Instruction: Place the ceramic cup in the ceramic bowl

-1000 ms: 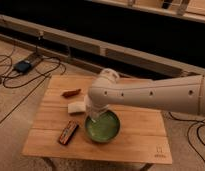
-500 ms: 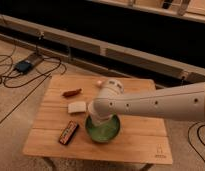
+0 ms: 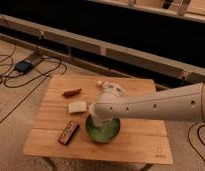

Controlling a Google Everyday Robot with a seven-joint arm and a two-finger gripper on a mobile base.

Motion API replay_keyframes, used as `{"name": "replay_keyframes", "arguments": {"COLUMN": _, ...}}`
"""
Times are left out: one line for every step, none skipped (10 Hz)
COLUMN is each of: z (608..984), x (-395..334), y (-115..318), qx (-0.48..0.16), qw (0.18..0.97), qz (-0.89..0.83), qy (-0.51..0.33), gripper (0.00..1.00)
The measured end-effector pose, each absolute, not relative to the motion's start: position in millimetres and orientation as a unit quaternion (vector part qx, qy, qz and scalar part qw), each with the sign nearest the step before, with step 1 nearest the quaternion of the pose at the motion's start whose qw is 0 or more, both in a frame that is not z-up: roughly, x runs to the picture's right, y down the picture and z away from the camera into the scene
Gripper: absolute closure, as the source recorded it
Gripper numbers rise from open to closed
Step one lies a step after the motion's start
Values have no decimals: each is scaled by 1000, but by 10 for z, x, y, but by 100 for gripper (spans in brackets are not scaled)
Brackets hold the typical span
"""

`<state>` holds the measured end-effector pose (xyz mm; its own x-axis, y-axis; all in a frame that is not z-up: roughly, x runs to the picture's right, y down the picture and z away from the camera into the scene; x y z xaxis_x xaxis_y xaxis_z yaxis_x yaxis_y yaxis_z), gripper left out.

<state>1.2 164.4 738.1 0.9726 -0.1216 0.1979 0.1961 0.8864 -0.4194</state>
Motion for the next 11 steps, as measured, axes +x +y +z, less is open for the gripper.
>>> {"name": "replay_keyframes", "arguments": {"z": 7413, "x": 57, "y": 1650, "qx": -224, "qw": 968, "qz": -78, "qy": -78, "gripper": 83}}
{"name": "replay_keyframes", "arguments": {"z": 7441, "x": 93, "y": 1662, "qx": -226, "qw": 969, "qz": -74, "qy": -74, "gripper": 73}}
{"name": "replay_keyframes", "arguments": {"z": 7462, "x": 115, "y": 1676, "qx": -228, "qw": 968, "qz": -72, "qy": -71, "gripper": 65}}
{"name": "replay_keyframes", "arguments": {"z": 7494, "x": 141, "y": 1712, "qx": -232, "qw": 968, "qz": -68, "qy": -68, "gripper": 53}}
{"name": "replay_keyframes", "arguments": {"z": 7512, "x": 158, "y": 1750, "qx": -236, "qw": 967, "qz": -64, "qy": -67, "gripper": 42}}
{"name": "replay_keyframes", "arguments": {"z": 7518, "x": 162, "y": 1768, "qx": -238, "qw": 967, "qz": -63, "qy": -67, "gripper": 36}}
{"name": "replay_keyframes", "arguments": {"z": 7523, "x": 162, "y": 1798, "qx": -242, "qw": 966, "qz": -61, "qy": -68, "gripper": 25}}
{"name": "replay_keyframes", "arguments": {"z": 7531, "x": 159, "y": 1822, "qx": -245, "qw": 965, "qz": -61, "qy": -70, "gripper": 20}}
{"name": "replay_keyframes", "arguments": {"z": 7535, "x": 160, "y": 1834, "qx": -247, "qw": 965, "qz": -60, "qy": -71, "gripper": 20}}
{"name": "replay_keyframes", "arguments": {"z": 7544, "x": 165, "y": 1844, "qx": -249, "qw": 964, "qz": -59, "qy": -74, "gripper": 20}}
{"name": "replay_keyframes", "arguments": {"z": 7550, "x": 171, "y": 1849, "qx": -251, "qw": 963, "qz": -58, "qy": -76, "gripper": 20}}
